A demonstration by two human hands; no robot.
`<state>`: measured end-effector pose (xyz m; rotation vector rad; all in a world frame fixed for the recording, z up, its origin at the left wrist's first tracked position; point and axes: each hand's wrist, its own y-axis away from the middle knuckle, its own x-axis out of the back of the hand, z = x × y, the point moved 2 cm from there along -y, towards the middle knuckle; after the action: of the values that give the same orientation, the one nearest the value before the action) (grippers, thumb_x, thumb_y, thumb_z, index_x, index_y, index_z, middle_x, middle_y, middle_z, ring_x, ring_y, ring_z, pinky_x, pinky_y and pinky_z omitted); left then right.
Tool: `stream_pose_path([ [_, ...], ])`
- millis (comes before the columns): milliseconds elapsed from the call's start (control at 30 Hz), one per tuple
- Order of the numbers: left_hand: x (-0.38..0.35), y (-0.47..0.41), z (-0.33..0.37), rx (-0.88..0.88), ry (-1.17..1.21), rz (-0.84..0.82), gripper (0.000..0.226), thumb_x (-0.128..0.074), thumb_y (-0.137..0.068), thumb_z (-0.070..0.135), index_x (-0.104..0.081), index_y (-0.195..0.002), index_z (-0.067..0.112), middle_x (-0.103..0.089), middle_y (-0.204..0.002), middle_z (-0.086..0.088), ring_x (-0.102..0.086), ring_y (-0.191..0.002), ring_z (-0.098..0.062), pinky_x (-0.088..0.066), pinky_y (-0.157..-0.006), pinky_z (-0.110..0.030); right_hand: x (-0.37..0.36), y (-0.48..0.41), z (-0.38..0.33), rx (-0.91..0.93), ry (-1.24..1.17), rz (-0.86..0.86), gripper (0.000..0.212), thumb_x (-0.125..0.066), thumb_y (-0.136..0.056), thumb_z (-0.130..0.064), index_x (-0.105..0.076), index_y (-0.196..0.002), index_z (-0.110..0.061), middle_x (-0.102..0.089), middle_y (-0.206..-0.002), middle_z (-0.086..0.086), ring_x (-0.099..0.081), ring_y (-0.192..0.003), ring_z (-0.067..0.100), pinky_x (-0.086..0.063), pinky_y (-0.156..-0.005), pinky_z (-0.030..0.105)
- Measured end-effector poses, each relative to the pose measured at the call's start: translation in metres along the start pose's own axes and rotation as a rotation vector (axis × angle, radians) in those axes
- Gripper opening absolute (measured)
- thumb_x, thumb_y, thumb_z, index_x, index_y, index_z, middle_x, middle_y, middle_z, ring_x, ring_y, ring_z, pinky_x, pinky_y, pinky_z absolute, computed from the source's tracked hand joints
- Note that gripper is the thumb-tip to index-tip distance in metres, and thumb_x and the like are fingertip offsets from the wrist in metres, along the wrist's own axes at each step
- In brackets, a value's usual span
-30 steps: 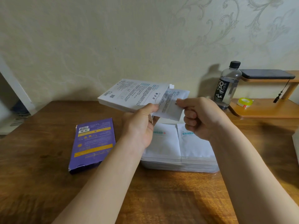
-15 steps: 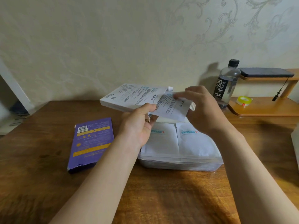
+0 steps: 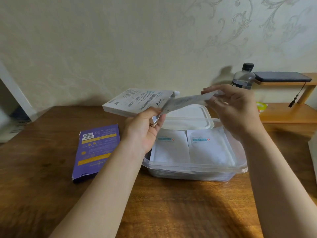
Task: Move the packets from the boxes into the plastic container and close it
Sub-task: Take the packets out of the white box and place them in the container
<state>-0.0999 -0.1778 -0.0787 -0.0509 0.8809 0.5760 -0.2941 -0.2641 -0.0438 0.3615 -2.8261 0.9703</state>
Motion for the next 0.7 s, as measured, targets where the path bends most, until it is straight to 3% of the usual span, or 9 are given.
stream_pose_path([
  [67, 0.002, -0.002, 0.002, -0.017, 0.005, 0.018, 0.037, -0.062, -0.082, -0.02, -0.065, -0.108, 0.006, -0.07, -0.122, -0.017, -0.066, -0.118, -0.032, -0.058, -0.057, -0.024, 0.003, 0.0, -0.003, -0.033, -0.135, 0.066, 0.007, -0.082, -0.08, -0.027, -0.076, -0.078, -0.027, -0.072, -0.09, 0.007, -0.066, -0.085, 0.021, -0.055, -0.083, 0.055],
  [100, 0.003, -0.002, 0.002, -0.03, 0.005, 0.028, 0.036, -0.062, -0.081, -0.02, -0.066, -0.105, 0.007, -0.071, -0.118, -0.015, -0.066, -0.116, -0.031, -0.058, -0.058, -0.024, 0.005, -0.001, -0.004, -0.07, -0.218, 0.102, 0.011, -0.084, -0.077, -0.029, -0.075, -0.074, -0.024, -0.069, -0.089, 0.013, -0.064, -0.087, 0.025, -0.052, -0.087, 0.061],
  [167, 0.004, -0.002, 0.002, -0.05, 0.003, 0.044, 0.034, -0.064, -0.081, -0.02, -0.065, -0.099, 0.009, -0.072, -0.115, -0.014, -0.066, -0.114, -0.031, -0.059, -0.059, -0.025, 0.008, -0.002, -0.004, -0.172, -0.383, 0.123, 0.013, -0.082, -0.077, -0.018, -0.069, -0.075, -0.018, -0.064, -0.092, 0.019, -0.063, -0.09, 0.031, -0.048, -0.092, 0.066],
  [233, 0.004, -0.001, 0.002, -0.056, 0.018, 0.05, 0.031, -0.065, -0.082, -0.019, -0.066, -0.095, 0.009, -0.073, -0.106, -0.013, -0.064, -0.109, -0.03, -0.059, -0.059, -0.025, 0.008, -0.003, -0.002, -0.275, -0.415, 0.112, 0.016, -0.075, -0.084, -0.004, -0.065, -0.084, -0.016, -0.065, -0.092, 0.015, -0.064, -0.087, 0.029, -0.051, -0.088, 0.064],
  [300, 0.005, -0.001, 0.002, -0.059, 0.045, 0.051, 0.031, -0.066, -0.082, -0.018, -0.067, -0.094, 0.01, -0.072, -0.097, -0.009, -0.06, -0.103, -0.027, -0.059, -0.059, -0.026, 0.006, -0.003, 0.005, -0.371, -0.365, 0.095, 0.018, -0.072, -0.087, 0.001, -0.063, -0.088, -0.015, -0.066, -0.091, 0.012, -0.065, -0.082, 0.027, -0.055, -0.082, 0.057],
  [367, 0.005, -0.002, 0.001, -0.067, 0.064, 0.046, 0.032, -0.066, -0.083, -0.017, -0.067, -0.099, 0.011, -0.073, -0.104, -0.008, -0.062, -0.103, -0.024, -0.059, -0.06, -0.026, 0.001, -0.002, 0.013, -0.47, -0.285, 0.044, 0.02, -0.071, -0.086, 0.003, -0.063, -0.09, -0.015, -0.065, -0.096, 0.016, -0.065, -0.08, 0.029, -0.055, -0.079, 0.053],
  [500, 0.006, -0.003, 0.0, -0.077, 0.074, 0.033, 0.035, -0.067, -0.084, -0.015, -0.066, -0.106, 0.012, -0.071, -0.121, -0.011, -0.065, -0.109, -0.024, -0.058, -0.062, -0.026, -0.016, 0.006, 0.018, -0.575, -0.164, -0.074, 0.02, -0.067, -0.088, 0.007, -0.063, -0.094, -0.011, -0.066, -0.095, 0.018, -0.068, -0.084, 0.037, -0.057, -0.083, 0.059],
  [600, 0.007, -0.005, -0.001, -0.071, 0.077, 0.025, 0.037, -0.067, -0.084, -0.014, -0.065, -0.109, 0.013, -0.07, -0.126, -0.013, -0.064, -0.119, -0.026, -0.058, -0.062, -0.027, -0.029, 0.011, 0.022, -0.634, -0.112, -0.184, 0.024, -0.073, -0.085, 0.001, -0.064, -0.105, -0.009, -0.066, -0.106, 0.022, -0.068, -0.099, 0.042, -0.057, -0.084, 0.061],
  [700, 0.009, -0.007, -0.001, -0.065, 0.075, 0.025, 0.038, -0.068, -0.084, -0.012, -0.064, -0.112, 0.013, -0.068, -0.128, -0.013, -0.061, -0.127, -0.028, -0.059, -0.062, -0.027, -0.036, 0.014, 0.028, -0.628, 0.032, -0.288, 0.042, -0.083, -0.075, -0.011, -0.065, -0.111, -0.022, -0.06, -0.12, 0.019, -0.067, -0.101, 0.036, -0.06, -0.083, 0.053],
])
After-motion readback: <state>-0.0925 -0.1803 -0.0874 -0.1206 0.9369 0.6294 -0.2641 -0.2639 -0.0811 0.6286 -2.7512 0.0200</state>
